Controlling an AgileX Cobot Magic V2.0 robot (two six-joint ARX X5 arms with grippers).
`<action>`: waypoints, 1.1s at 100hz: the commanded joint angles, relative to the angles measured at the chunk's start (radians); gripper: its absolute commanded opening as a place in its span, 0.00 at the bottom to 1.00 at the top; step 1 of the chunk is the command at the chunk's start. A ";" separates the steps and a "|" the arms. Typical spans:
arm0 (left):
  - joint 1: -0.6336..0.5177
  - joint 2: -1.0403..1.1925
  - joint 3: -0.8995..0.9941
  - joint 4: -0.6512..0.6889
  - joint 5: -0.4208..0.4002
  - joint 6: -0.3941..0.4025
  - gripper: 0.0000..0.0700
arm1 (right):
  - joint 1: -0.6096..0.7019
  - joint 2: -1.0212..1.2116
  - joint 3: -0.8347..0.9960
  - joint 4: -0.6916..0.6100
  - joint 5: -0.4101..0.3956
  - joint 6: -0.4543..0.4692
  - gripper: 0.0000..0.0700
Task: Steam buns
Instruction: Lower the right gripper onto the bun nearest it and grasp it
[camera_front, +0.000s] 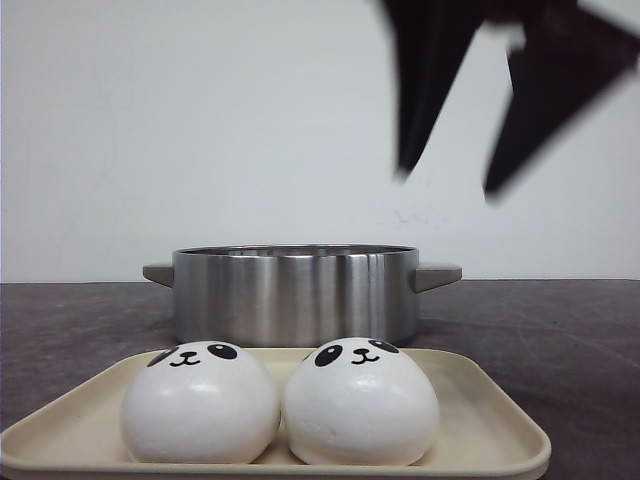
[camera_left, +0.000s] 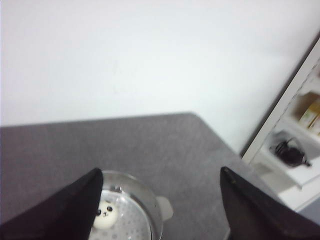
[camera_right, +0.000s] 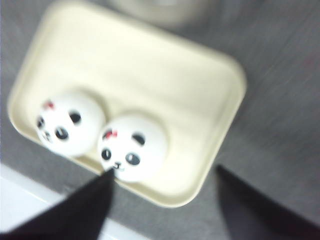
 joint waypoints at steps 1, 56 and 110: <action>-0.006 -0.006 0.019 -0.013 -0.012 0.013 0.62 | 0.034 0.035 -0.008 0.054 0.001 0.071 0.73; -0.006 -0.069 0.019 -0.184 -0.027 0.021 0.62 | 0.064 0.375 -0.028 0.224 0.021 0.108 0.67; -0.006 -0.069 0.019 -0.187 -0.028 0.040 0.62 | 0.113 0.199 0.170 0.159 0.021 0.077 0.01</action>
